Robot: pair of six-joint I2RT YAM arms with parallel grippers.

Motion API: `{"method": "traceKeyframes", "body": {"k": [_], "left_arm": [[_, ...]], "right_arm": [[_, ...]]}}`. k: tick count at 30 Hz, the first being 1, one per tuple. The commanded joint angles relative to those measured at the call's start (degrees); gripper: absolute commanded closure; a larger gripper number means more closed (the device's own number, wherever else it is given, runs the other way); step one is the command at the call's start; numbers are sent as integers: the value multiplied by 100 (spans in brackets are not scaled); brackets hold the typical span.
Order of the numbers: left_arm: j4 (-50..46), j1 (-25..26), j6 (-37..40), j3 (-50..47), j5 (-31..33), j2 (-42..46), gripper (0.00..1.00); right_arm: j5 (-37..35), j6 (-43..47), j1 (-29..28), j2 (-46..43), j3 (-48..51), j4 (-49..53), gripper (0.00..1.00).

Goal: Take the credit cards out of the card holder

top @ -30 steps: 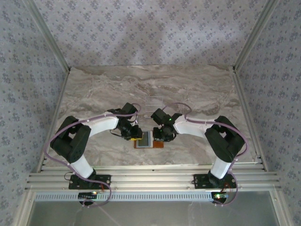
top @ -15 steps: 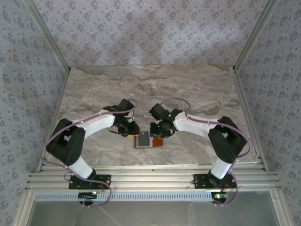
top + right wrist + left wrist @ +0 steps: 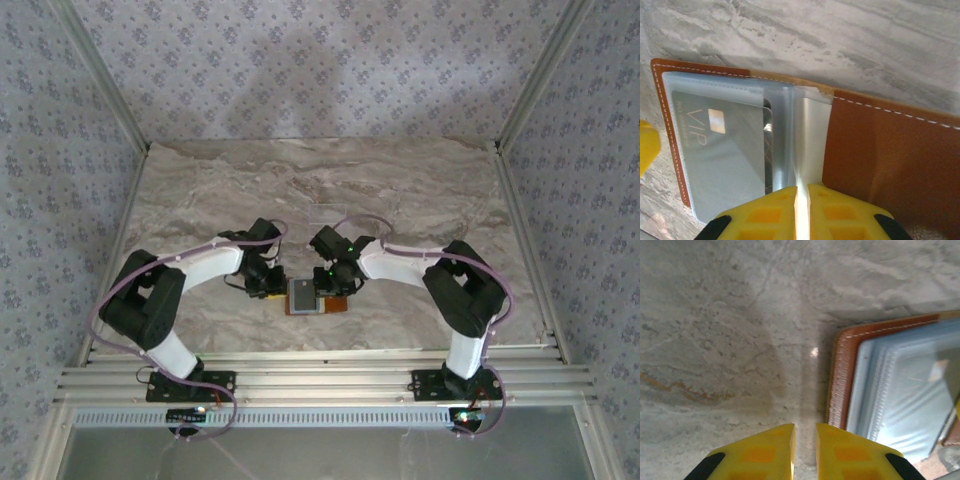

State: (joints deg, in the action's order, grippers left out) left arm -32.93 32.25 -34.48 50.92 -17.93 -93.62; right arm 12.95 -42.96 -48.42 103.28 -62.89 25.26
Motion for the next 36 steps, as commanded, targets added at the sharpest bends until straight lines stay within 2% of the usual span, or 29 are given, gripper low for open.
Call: {"method": "traceKeyframes", "body": {"k": [1, 9, 25, 36], "left_arm": [[16, -7, 104, -90, 5, -235, 82], [299, 51, 109, -133, -215, -577, 83], [645, 275, -10, -310, -331, -660, 84], [52, 30, 19, -220, 254, 335, 81]], "right_arm": [[111, 34, -58, 125, -44, -63, 87], [180, -120, -142, 244, 38, -288, 88], [537, -397, -308, 171, 303, -1154, 88], [-45, -355, -290, -258, 472, -610, 80]]}}
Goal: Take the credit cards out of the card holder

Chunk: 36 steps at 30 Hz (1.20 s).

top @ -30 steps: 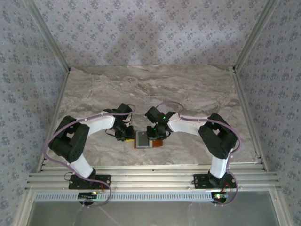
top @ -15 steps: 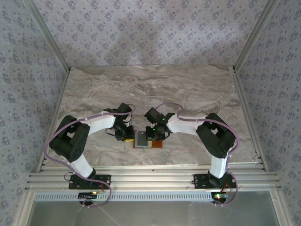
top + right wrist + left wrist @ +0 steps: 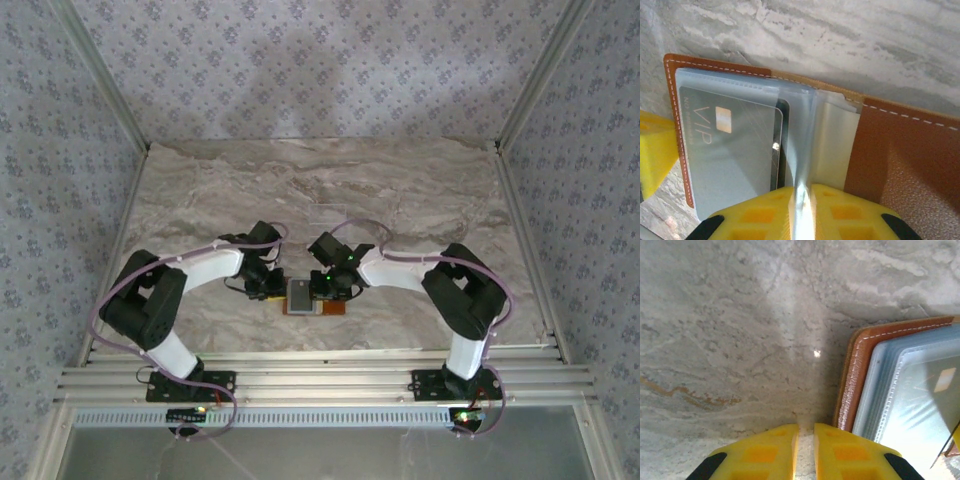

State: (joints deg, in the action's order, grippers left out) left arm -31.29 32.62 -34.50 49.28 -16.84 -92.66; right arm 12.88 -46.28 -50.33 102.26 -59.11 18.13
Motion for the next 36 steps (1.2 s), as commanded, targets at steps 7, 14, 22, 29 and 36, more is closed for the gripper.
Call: {"method": "traceKeyframes", "body": {"k": [7, 14, 22, 29, 36], "left_arm": [[-58, 55, -155, 155, -169, 573, 78], [33, 295, -261, 330, -197, 253, 77], [145, 324, -250, 136, -139, -15, 78], [206, 331, -249, -74, -4, -163, 78], [202, 324, -225, -199, 111, -145, 79]], "right_arm": [[-112, -36, -87, -449, 119, 203, 73], [-246, -92, 53, -873, 288, 108, 71], [491, -157, 231, -790, 416, -648, 72], [636, -108, 241, -445, 313, -772, 74], [710, 1, 256, -188, 389, -841, 77]]}}
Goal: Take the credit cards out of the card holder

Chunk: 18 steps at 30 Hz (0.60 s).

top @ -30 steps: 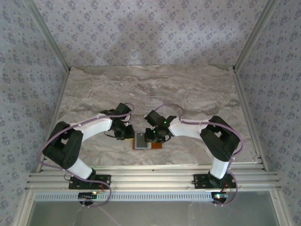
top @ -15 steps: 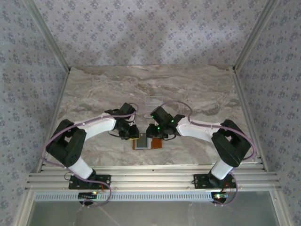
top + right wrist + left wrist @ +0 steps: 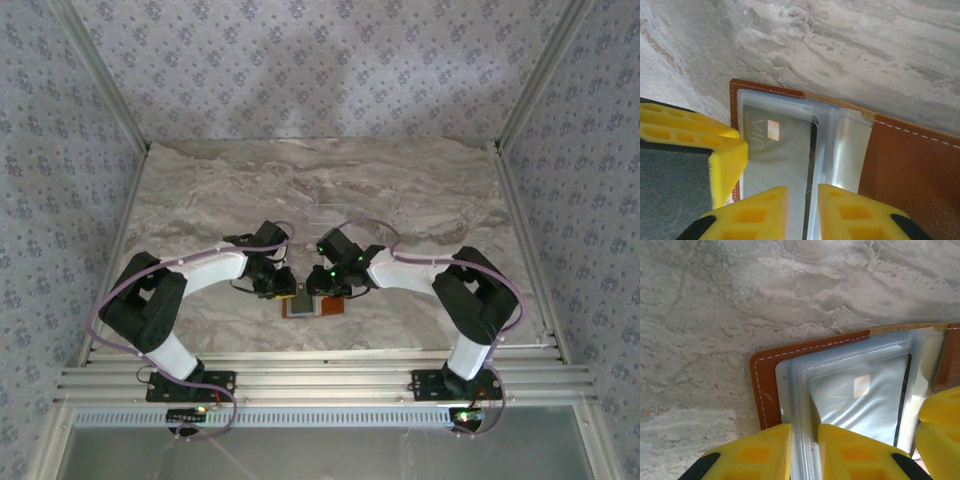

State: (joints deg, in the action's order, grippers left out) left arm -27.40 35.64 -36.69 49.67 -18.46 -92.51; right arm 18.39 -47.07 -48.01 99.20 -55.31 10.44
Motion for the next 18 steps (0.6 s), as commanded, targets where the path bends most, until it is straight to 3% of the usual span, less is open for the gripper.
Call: {"method": "traceKeyframes", "body": {"k": [1, 18], "left_arm": [[-178, 27, -11, -254, 264, -148, 79], [-345, 26, -71, -182, 230, 336, 77]], "right_arm": [[226, 63, 26, 149, 37, -139, 78], [86, 48, 32, -69, 207, -105, 80]]}}
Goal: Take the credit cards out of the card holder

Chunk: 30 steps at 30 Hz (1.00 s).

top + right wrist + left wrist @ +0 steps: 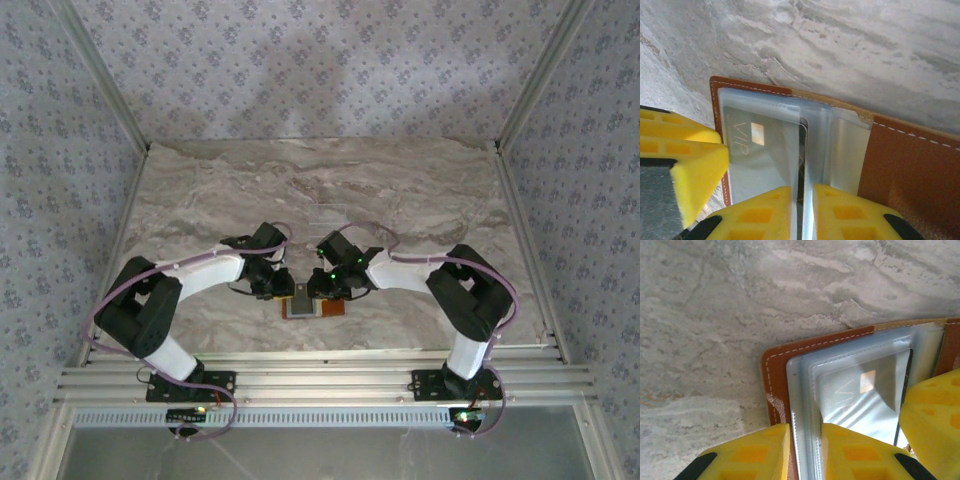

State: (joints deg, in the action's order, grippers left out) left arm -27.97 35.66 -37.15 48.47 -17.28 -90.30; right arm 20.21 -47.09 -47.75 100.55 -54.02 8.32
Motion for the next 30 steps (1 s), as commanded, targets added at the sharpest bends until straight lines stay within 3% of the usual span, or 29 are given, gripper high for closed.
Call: {"method": "traceKeyframes", "body": {"k": [1, 18, 30], "left_arm": [[-293, 22, -24, -58, 111, 105, 77], [-165, 29, -19, -114, 57, -284, 79], [-375, 112, 76, -13, 347, -637, 79]], "right_arm": [[-113, 59, 4, -213, 60, 134, 80], [60, 16, 6, 161, 54, 39, 80], [680, -578, 152, -167, 756, -1628, 84]]}}
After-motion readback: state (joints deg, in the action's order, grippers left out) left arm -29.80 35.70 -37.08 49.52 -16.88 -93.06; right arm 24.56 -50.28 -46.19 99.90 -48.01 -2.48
